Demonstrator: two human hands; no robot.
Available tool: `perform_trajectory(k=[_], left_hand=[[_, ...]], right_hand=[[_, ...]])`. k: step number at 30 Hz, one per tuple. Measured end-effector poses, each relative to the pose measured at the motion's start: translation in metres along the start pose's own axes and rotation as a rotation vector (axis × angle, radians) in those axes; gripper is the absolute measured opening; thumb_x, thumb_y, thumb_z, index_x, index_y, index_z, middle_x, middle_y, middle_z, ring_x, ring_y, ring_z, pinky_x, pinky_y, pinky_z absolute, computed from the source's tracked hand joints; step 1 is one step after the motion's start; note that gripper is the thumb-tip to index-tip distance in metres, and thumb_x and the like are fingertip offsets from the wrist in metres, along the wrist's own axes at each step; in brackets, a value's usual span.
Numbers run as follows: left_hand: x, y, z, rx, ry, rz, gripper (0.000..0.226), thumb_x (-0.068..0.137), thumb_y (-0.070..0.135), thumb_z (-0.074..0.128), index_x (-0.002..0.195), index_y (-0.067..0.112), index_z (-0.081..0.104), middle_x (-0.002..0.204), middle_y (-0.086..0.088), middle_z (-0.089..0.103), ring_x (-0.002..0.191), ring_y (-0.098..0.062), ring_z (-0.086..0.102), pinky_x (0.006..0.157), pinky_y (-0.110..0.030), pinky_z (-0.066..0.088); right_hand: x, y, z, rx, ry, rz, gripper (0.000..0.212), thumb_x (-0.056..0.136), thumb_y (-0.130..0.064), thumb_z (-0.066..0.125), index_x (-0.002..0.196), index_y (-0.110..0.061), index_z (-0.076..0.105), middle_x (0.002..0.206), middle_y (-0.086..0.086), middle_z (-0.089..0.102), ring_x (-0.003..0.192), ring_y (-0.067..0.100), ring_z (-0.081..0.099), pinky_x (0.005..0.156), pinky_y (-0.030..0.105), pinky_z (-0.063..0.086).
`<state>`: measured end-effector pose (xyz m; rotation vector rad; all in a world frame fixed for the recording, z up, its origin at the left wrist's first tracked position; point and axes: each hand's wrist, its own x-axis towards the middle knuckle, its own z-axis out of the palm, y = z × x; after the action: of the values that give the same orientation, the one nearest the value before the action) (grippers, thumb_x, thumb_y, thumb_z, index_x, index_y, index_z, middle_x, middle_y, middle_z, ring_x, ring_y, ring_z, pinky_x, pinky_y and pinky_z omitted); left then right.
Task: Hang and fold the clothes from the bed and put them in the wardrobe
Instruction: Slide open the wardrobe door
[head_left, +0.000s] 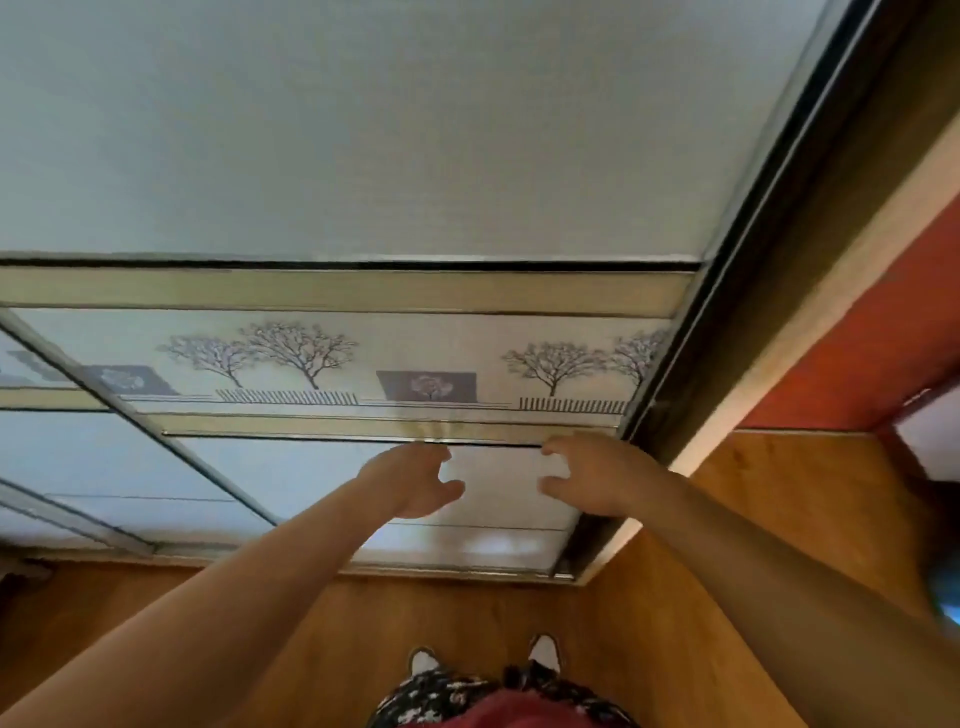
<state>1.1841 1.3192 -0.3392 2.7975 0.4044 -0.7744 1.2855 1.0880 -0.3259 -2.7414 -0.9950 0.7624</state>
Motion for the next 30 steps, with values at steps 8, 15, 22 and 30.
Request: perform_trajectory(k=[8, 15, 22, 30], left_hand=[[0.001, 0.088, -0.022, 0.061, 0.127, 0.210, 0.062, 0.095, 0.057, 0.050, 0.148, 0.027, 0.043, 0.141, -0.004, 0.051, 0.128, -0.027, 0.052, 0.105, -0.041, 0.046], [-0.014, 0.120, -0.045, 0.117, 0.327, 0.337, 0.058, 0.096, 0.050, 0.050, 0.149, 0.029, 0.037, 0.140, -0.003, 0.047, 0.125, -0.030, 0.050, 0.097, -0.047, 0.050], [-0.039, 0.143, -0.087, 0.103, 0.743, 0.569, 0.053, 0.096, 0.033, 0.055, 0.147, 0.027, 0.043, 0.139, 0.000, 0.050, 0.122, -0.024, 0.053, 0.079, -0.043, 0.057], [-0.060, 0.177, -0.173, 0.176, 1.282, 0.802, 0.044, 0.091, 0.016, 0.057, 0.134, 0.011, 0.061, 0.135, -0.019, 0.056, 0.125, -0.037, 0.052, 0.091, -0.048, 0.051]], right_hand=[[-0.035, 0.051, -0.006, 0.160, 0.243, 0.097, 0.051, 0.097, -0.054, 0.055, 0.135, -0.019, 0.055, 0.121, 0.002, 0.065, 0.100, 0.017, 0.062, 0.070, 0.022, 0.046], [-0.030, 0.061, -0.008, 0.346, 0.363, 0.187, 0.024, 0.103, -0.038, 0.051, 0.111, -0.016, 0.058, 0.114, 0.005, 0.068, 0.080, 0.005, 0.059, 0.056, 0.010, 0.033], [-0.032, 0.054, -0.018, 0.443, 0.598, 0.280, 0.021, 0.106, -0.026, 0.038, 0.116, -0.010, 0.045, 0.102, 0.013, 0.061, 0.091, 0.030, 0.062, 0.072, 0.036, 0.048], [-0.031, 0.036, -0.038, 0.794, 0.754, 0.136, 0.045, 0.109, -0.021, 0.036, 0.153, -0.028, 0.026, 0.118, 0.001, 0.064, 0.102, 0.021, 0.067, 0.084, 0.038, 0.060]])
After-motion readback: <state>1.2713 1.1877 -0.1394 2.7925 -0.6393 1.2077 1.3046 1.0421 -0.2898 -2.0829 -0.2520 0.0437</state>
